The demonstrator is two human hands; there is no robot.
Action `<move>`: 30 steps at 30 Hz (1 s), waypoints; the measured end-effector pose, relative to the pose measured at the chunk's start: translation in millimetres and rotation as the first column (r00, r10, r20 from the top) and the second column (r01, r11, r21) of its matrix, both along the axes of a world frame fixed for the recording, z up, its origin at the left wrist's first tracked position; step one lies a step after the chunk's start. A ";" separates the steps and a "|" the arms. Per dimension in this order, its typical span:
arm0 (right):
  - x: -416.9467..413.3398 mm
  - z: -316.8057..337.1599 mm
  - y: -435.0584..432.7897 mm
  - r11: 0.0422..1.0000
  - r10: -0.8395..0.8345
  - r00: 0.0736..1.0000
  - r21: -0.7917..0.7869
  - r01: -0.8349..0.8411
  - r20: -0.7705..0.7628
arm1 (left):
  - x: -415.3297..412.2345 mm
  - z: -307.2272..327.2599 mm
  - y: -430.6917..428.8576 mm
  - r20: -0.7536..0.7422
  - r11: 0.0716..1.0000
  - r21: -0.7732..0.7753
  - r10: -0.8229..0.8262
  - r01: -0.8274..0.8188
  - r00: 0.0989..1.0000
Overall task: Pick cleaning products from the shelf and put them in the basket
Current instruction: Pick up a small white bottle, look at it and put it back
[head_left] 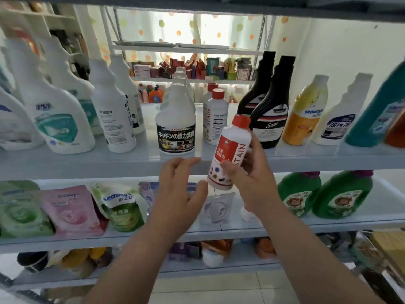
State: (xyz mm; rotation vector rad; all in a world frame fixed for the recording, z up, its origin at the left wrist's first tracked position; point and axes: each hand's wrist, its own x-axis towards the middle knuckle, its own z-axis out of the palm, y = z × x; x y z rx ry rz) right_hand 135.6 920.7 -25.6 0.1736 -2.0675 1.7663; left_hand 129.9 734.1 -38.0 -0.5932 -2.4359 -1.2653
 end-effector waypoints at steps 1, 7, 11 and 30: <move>-9.3 7.1 0.6 1.000 -0.028 0.999 0.012 0.029 -0.017 | -10.0 -1.8 -8.6 -0.130 0.985 -0.152 0.057 -0.077 0.990; -63.0 21.2 6.9 0.986 -0.111 0.993 0.122 0.114 -0.029 | -59.3 -25.0 -31.2 -0.317 0.781 -0.525 0.191 -0.340 0.929; -79.6 17.4 10.0 0.976 -0.150 0.989 0.160 0.150 -0.014 | -72.5 -49.8 -32.8 -0.474 0.782 -0.471 0.165 -0.408 0.865; -119.2 8.0 -3.9 0.844 -0.374 0.926 0.432 0.318 0.048 | -100.3 -83.8 -27.9 -0.626 0.818 -0.303 0.216 -0.489 0.749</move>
